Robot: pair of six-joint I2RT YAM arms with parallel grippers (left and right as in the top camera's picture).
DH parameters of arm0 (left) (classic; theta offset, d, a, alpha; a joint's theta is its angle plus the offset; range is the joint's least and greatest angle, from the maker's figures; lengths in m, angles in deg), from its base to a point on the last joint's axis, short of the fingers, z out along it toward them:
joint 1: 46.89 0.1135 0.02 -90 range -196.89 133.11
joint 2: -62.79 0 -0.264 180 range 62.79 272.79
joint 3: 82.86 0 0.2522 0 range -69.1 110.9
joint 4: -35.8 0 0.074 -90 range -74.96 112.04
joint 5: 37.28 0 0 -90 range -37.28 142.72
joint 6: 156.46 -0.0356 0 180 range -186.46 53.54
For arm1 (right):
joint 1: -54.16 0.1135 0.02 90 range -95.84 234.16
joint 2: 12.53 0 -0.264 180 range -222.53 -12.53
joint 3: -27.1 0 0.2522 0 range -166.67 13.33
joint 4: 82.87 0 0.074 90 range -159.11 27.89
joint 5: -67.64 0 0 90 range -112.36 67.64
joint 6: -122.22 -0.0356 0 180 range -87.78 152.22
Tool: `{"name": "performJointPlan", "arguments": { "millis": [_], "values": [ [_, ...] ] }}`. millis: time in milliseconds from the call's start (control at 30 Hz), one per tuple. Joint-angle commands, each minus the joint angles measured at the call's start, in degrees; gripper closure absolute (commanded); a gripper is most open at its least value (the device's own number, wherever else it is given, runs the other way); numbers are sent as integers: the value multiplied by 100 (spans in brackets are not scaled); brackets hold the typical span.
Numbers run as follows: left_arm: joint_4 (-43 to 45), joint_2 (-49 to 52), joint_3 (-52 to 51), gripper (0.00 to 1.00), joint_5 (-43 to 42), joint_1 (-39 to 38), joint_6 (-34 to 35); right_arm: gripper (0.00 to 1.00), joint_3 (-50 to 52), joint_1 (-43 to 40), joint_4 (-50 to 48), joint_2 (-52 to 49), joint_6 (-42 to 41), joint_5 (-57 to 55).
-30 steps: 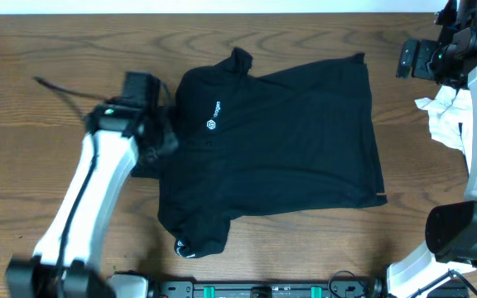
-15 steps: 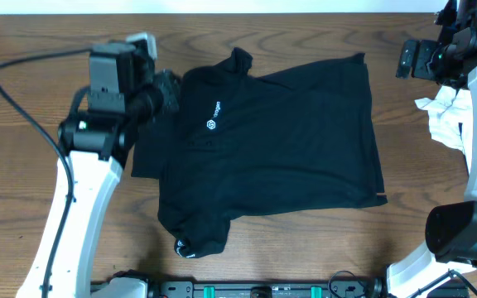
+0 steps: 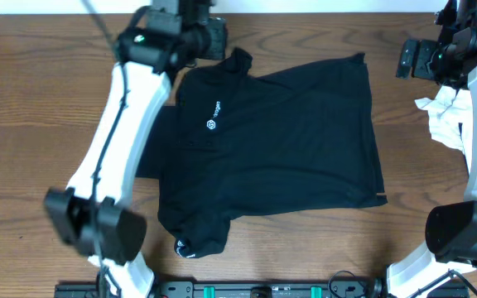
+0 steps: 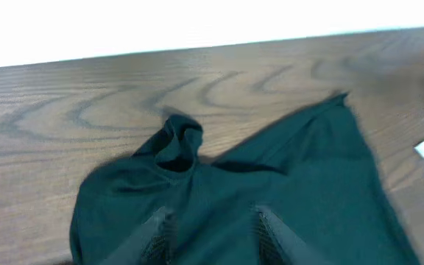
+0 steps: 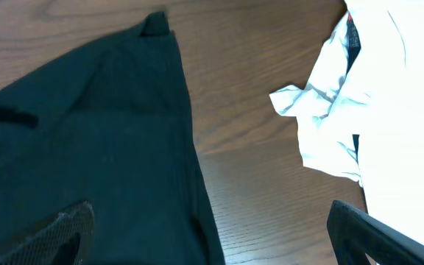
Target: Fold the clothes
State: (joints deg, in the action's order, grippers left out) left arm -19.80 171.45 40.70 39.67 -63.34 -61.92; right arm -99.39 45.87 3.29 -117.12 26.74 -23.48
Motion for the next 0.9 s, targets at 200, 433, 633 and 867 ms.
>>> {"name": "performJointPlan", "arguments": {
  "millis": [200,433,633,867],
  "values": [
    [105,1569,55,25,170,28,-946,1,11,11,9,0,-70,-59],
    [551,2120,52,27,173,28,-1338,1,11,11,9,0,-70,-59],
    [872,2337,52,33,175,31,-1502,1,11,11,9,0,-70,-59],
    [1038,2509,31,40,175,31,-1543,1,11,11,9,0,-70,-59]
  ]
}}
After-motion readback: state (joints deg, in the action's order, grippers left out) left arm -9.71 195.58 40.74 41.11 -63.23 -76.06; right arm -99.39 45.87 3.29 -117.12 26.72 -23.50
